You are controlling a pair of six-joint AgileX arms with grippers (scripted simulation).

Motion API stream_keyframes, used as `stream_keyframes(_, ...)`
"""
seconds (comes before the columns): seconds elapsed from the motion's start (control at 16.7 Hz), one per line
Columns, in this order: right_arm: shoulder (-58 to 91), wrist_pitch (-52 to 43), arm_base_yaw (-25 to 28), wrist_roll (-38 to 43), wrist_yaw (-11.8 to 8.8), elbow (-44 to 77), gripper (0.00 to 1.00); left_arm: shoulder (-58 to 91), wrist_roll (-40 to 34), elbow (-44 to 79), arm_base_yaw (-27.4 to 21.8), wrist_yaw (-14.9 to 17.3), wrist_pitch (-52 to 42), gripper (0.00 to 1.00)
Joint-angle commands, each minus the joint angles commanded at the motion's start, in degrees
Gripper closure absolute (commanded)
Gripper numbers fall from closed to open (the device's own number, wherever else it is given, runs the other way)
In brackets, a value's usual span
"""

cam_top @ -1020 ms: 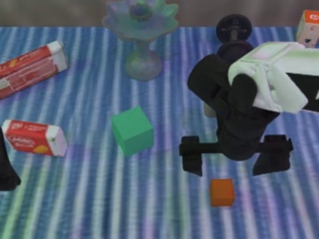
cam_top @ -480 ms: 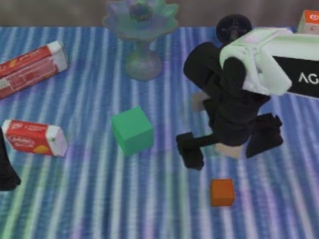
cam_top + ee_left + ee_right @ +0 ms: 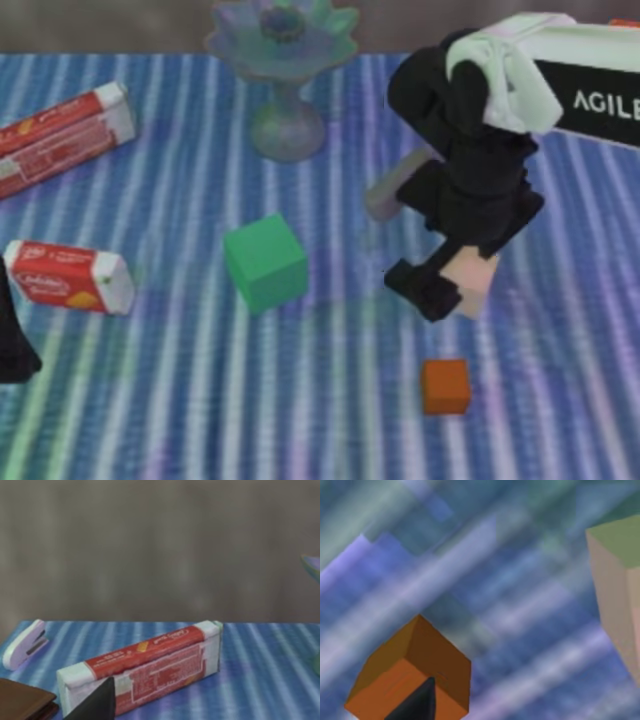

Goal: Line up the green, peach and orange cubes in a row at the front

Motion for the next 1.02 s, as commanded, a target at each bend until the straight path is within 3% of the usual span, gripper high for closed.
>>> stream_keyframes(0.18,2.12,-0.77,-2.40,-12.77,-0.07,3.65,0.00,0.00,0.00,0.00,0.00,0.00,0.00,0.00)
stream_keyframes(0.36,2.97,-0.91,-4.10,-20.00,-0.05,5.96,0.00,0.00,0.00,0.00,0.00,0.00,0.00,0.00)
stream_keyframes(0.78,2.94,-0.64,-4.31,-21.72,-0.02,6.23,0.00,0.00,0.00,0.00,0.00,0.00,0.00,0.00)
stream_keyframes(1.02,5.72,5.90,-4.46,-21.62,-0.01,2.47,0.00,0.00,0.00,0.00,0.00,0.00,0.00,0.00)
